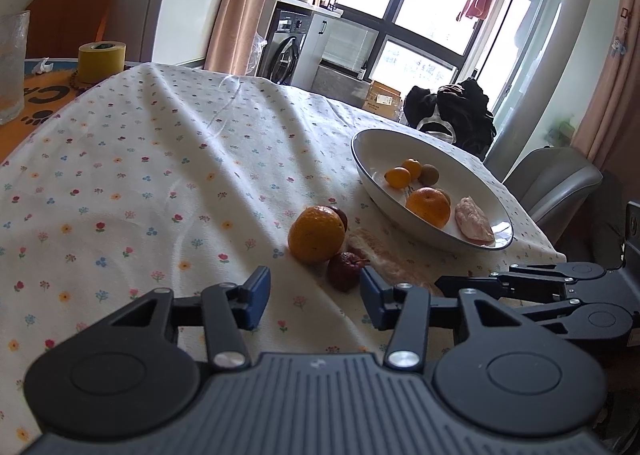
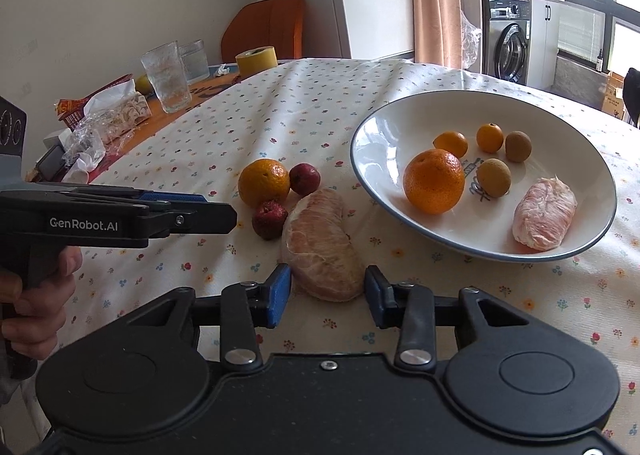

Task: Organize fruits
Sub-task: 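Grasp a dark red date with the left tool while the right tool approaches another grapefruit segment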

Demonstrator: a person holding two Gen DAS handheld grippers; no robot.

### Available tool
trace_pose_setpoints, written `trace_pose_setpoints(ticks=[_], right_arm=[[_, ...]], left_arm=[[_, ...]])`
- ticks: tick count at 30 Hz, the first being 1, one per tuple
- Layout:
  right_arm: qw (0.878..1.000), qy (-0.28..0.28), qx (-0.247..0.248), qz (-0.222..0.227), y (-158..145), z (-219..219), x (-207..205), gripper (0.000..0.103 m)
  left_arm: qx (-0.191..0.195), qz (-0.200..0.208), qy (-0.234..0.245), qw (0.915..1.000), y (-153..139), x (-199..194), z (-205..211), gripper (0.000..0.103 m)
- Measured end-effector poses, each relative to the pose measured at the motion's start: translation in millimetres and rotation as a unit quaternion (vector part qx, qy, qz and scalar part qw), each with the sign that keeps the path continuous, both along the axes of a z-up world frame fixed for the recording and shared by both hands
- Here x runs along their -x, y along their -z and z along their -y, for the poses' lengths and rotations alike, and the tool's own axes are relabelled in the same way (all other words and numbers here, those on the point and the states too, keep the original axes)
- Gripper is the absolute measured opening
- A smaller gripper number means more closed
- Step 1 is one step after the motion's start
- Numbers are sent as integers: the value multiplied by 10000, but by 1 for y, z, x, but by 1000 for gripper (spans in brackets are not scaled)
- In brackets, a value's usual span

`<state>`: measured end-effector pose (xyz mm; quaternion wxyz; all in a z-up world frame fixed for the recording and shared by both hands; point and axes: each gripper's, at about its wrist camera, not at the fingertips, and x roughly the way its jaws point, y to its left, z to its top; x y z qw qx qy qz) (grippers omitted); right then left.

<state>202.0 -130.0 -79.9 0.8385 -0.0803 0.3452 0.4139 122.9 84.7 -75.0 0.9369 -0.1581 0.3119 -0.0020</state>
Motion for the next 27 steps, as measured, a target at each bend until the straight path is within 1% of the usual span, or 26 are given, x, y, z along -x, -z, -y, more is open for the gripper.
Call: trace_pose_setpoints(ticks=[1, 3, 5, 6, 7, 9, 12, 16, 19, 24, 27], right_arm=[[10000, -10, 17, -7, -1, -1, 1, 38], [10000, -31, 55, 24, 0, -5, 1, 43], [9999, -38, 57, 79, 1, -9, 0, 46], [9999, -52, 32, 97, 1, -11, -1, 48], [9999, -64, 10, 99, 2, -13, -2, 50], [9998, -79, 6, 159, 3, -17, -4, 50], [9997, -118, 1, 208, 4, -22, -6, 52], [9994, -168, -9, 294, 5, -26, -7, 52], [9991, -191, 27, 386, 5, -27, -6, 44], [9986, -413, -13, 336, 4, -17, -1, 42], [9986, -440, -79, 268, 4, -11, 1, 42]], left_arm=[[-6, 6, 13, 10000, 0, 0, 1, 48], [-12, 14, 30, 10000, -1, 0, 2, 48], [-32, 25, 47, 10000, -1, 0, 3, 48], [-52, 30, 64, 10000, -1, -1, 3, 44], [-54, 19, 80, 10000, 0, -1, 4, 42], [-44, -12, 96, 9999, 1, -2, 4, 34], [-51, -30, 93, 9999, 3, -4, 4, 31], [-26, -10, 134, 9999, 4, -7, 6, 29], [-36, -6, 194, 9998, 4, -10, 11, 29], [-68, -52, 251, 9996, 6, -18, 17, 29], [-83, -75, 254, 9996, 8, -22, 19, 29]])
